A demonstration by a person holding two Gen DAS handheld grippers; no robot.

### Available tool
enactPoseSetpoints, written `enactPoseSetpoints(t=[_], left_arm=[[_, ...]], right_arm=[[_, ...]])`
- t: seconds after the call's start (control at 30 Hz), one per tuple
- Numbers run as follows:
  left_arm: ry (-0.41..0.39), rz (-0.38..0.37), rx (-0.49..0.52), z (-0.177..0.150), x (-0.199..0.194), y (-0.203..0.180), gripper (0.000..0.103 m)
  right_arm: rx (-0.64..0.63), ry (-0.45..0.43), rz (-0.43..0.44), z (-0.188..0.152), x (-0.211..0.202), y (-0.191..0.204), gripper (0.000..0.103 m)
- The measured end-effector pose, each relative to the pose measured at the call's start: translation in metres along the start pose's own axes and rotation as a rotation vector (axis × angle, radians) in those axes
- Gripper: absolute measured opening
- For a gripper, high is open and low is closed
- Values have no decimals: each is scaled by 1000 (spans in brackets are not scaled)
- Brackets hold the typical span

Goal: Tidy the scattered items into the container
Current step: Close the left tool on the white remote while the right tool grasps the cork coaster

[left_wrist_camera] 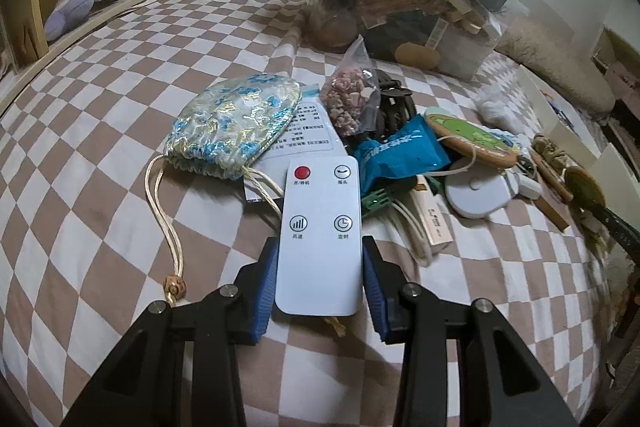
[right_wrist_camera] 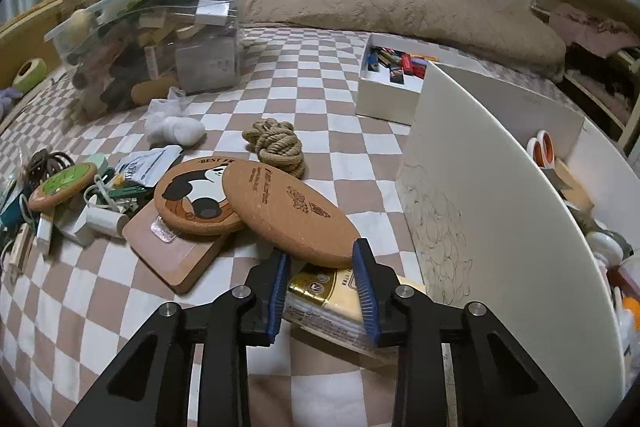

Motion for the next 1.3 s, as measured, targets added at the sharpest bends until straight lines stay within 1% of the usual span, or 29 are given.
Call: enactPoseSetpoints(t=[0.13, 0.23, 0.33, 0.5, 0.67, 0.7, 0.73, 0.9, 1.03, 1.1, 1.2, 1.3], left_arm=[[-16, -16, 8, -1, -8, -5, 39], [-21, -28, 16, -2, -12, -8, 39], [-24, -38, 25, -5, -16, -11, 39], [-28, -63, 46, -12, -23, -20, 39], [-21, -86, 63, -20, -26, -29, 39], [-19, -89, 67, -22, -27, -31, 39], [-15, -94, 71, -24, -27, -33, 39], [0, -120, 96, -37, -31, -44, 39], [14, -137, 113, -47, -32, -52, 39], [22, -142, 127, -50, -31, -56, 39], [31, -142, 148, -53, -29, -63, 39], [43, -138, 160, -54, -24, -66, 39]], right_arm=[[8, -21, 33, 2, -8, -2, 18], [13, -39, 54, 2, -15, -4, 14], [17, -58, 63, 3, -23, -6, 11], [29, -80, 101, 3, -37, -8, 9], [48, -73, 165, -4, -49, -6, 8], [51, -74, 180, -5, -53, -6, 3], [54, -78, 198, -7, -58, -5, 2], [45, -90, 264, -12, -78, 1, 2], [32, -78, 308, -18, -83, 6, 2], [30, -70, 320, -19, -82, 7, 2], [26, -59, 313, -20, -74, 7, 2], [36, -8, 338, -22, -59, 8, 2]])
Point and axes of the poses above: each gripper's, at about its wrist camera, not at the fingertips, and x roughly the way its jaws point, y to its left, z to its top, the point moved 1 cm from there along x, roughly the way its jaws point, and after that the axes turned 2 degrees about -z, right-handed, at the moved point
